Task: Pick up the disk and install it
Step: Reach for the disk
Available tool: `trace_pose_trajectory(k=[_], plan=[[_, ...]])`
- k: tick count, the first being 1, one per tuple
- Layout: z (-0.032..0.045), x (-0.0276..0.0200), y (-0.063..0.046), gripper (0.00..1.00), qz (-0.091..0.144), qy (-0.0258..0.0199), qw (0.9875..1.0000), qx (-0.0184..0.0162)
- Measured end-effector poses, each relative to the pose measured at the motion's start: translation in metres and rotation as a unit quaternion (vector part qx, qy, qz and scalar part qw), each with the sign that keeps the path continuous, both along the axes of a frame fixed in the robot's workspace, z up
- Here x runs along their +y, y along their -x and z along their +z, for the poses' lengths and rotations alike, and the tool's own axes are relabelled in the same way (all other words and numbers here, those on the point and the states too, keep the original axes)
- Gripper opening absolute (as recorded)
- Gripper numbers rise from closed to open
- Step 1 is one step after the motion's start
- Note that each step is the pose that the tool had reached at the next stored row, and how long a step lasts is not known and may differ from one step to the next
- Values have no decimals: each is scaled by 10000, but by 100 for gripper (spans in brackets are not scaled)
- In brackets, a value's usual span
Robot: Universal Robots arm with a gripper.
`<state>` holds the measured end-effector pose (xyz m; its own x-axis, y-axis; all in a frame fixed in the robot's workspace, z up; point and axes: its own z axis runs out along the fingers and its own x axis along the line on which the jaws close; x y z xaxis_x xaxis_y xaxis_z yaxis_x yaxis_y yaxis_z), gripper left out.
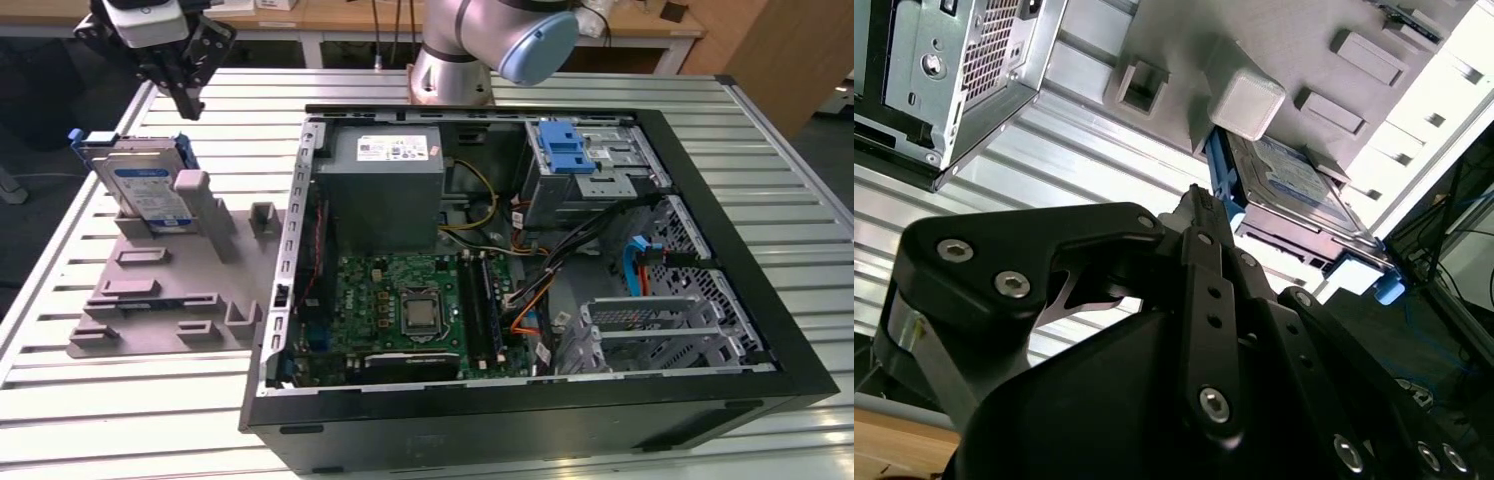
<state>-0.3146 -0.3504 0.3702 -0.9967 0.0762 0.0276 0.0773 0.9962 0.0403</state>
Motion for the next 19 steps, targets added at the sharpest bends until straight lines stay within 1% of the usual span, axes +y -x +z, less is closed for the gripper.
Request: trace_pose_trajectory(k=[7, 19], plan=[[0, 0, 9, 11, 0, 0, 10000, 0], [0, 0, 79, 11, 0, 0, 10000, 0]])
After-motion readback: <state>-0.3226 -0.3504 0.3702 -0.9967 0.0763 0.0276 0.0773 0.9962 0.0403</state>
